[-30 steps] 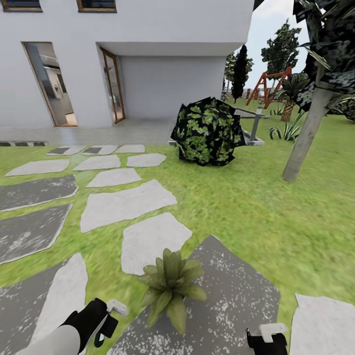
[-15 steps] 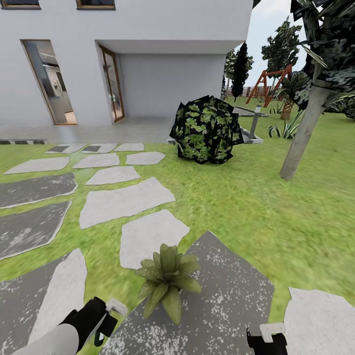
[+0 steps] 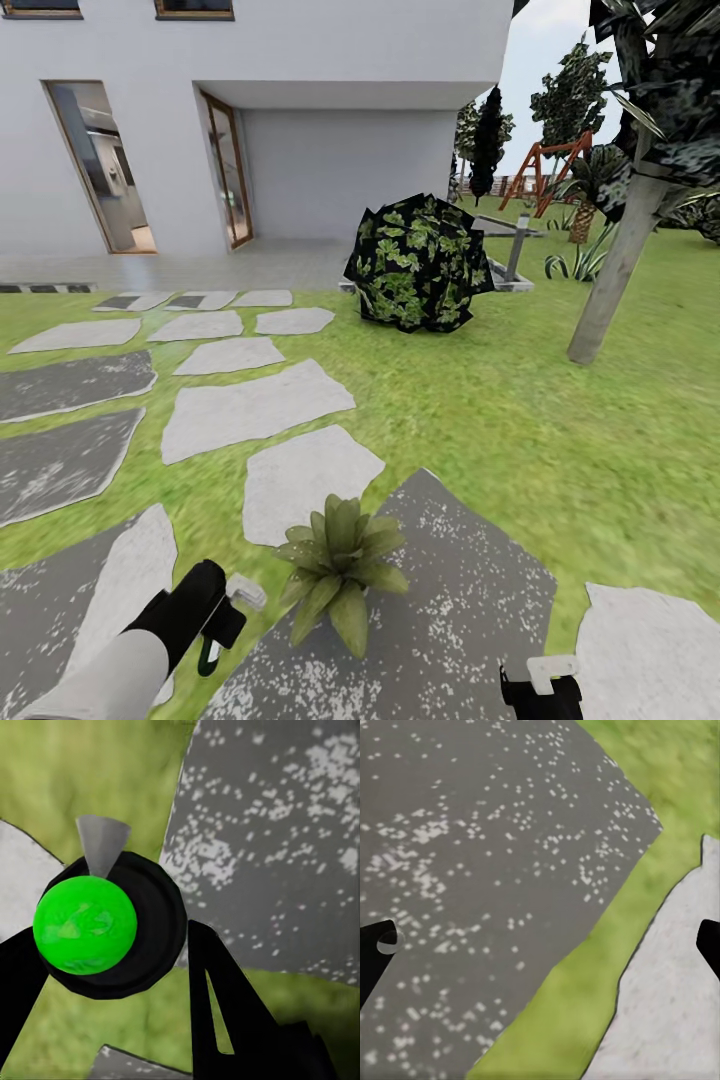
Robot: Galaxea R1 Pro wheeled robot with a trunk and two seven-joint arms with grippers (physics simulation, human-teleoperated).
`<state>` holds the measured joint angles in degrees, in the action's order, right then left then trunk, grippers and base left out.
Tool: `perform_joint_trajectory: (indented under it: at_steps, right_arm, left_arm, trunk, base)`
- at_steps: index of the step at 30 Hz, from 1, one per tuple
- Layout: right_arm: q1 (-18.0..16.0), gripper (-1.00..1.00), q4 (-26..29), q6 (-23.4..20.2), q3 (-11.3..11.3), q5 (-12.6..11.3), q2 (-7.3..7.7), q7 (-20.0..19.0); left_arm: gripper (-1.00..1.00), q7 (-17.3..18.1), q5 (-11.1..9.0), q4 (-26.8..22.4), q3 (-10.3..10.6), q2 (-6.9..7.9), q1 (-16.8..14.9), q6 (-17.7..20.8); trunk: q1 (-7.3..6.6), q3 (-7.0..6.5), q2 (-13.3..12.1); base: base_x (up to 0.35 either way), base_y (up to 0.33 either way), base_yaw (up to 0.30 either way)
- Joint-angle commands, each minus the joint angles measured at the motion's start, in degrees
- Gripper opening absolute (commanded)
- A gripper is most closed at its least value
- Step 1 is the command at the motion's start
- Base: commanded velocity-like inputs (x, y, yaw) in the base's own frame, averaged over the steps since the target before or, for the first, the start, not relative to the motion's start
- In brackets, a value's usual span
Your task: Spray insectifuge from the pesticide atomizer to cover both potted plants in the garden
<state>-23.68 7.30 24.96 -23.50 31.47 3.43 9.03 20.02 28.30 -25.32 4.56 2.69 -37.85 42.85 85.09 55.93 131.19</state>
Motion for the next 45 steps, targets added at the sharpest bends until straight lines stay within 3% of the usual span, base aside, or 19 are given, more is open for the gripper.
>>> perform_joint_trajectory:
  at_steps: [1, 4, 7, 9, 13, 18, 23, 29, 39, 45]
  right_arm:
    - [-0.1, 1.0, -0.1, 0.2, -0.3, 0.6, 0.0, 0.3]
    - [-0.1, 1.0, -0.1, 0.2, -0.3, 0.6, 0.06, 0.3]
    - [-0.1, 1.0, -0.1, 0.2, -0.3, 0.6, 0.03, 0.3]
    - [-0.1, 1.0, -0.1, 0.2, -0.3, 0.6, 0.05, 0.3]
    - [-0.1, 1.0, -0.1, 0.2, -0.3, 0.7, 0.08, 0.3]
    - [-0.1, 1.0, 0.0, 0.2, -0.3, 0.8, 0.17, 0.3]
    - [-0.1, 1.0, 0.0, 0.2, -0.3, 0.8, 0.17, 0.3]
    - [-0.1, 1.0, 0.0, 0.2, -0.3, 0.8, 0.17, 0.3]
    - [-0.1, 1.0, 0.0, 0.2, -0.3, 0.7, 0.15, 0.3]
    - [-0.1, 1.0, 0.0, 0.2, -0.2, 0.7, 0.09, 0.3]
  left_arm:
    - [-1.0, 0.6, 0.5, -0.4, 0.4, 0.19, 0.2, 0.3]
    - [-1.0, 1.3, 0.5, -0.2, 0.4, 0.63, 0.5, 0.2]
    - [-1.0, 4.2, 0.7, -0.1, 0.6, 0.95, 0.6, 0.1]
    - [-1.0, 6.2, 1.9, -0.1, 2.6, 1.33, 0.6, 0.1]
    - [-1.0, 6.8, 3.5, 0.0, 4.5, 1.36, 0.6, 0.0]
    - [-1.0, 7.2, 3.7, -0.2, 4.5, 1.11, 0.4, 0.5]
    - [-1.0, 13.0, 4.3, -0.6, 4.7, 1.16, 0.0, 0.7]
    - [-1.0, 13.9, 11.3, 0.0, 4.6, 1.23, 0.5, 0.8]
    - [-1.0, 13.5, 12.0, 0.3, 4.4, 0.8, 1.0, 0.7]
    - [-1.0, 13.4, 12.1, 3.4, 4.2, 1.25, 2.0, 0.5]
  trunk:
    - [-0.01, 0.05, 0.0]
    - [-0.01, 0.08, 0.0]
    - [-0.01, 0.16, 0.0]
    - [-0.01, 0.22, 0.0]
    - [-0.01, 0.24, 0.0]
    - [-0.01, 0.24, 0.0]
    - [-0.01, 0.24, 0.0]
    - [-0.01, 0.24, 0.0]
    - [-0.01, 0.24, 0.0]
    - [-0.01, 0.24, 0.0]
  base:
    - [0.0, 0.0, 0.006]
    - [0.0, 0.0, 0.122]
    - [0.0, 0.0, 0.22]
    - [0.0, 0.0, 0.178]
    - [0.0, 0.0, 0.041]
    - [0.0, 0.0, 0.002]
    - [0.0, 0.0, 0.0]
    - [0.002, -0.002, 0.0]
    - [0.07, -0.046, 0.0]
    - [0.0, 0.0, 0.0]
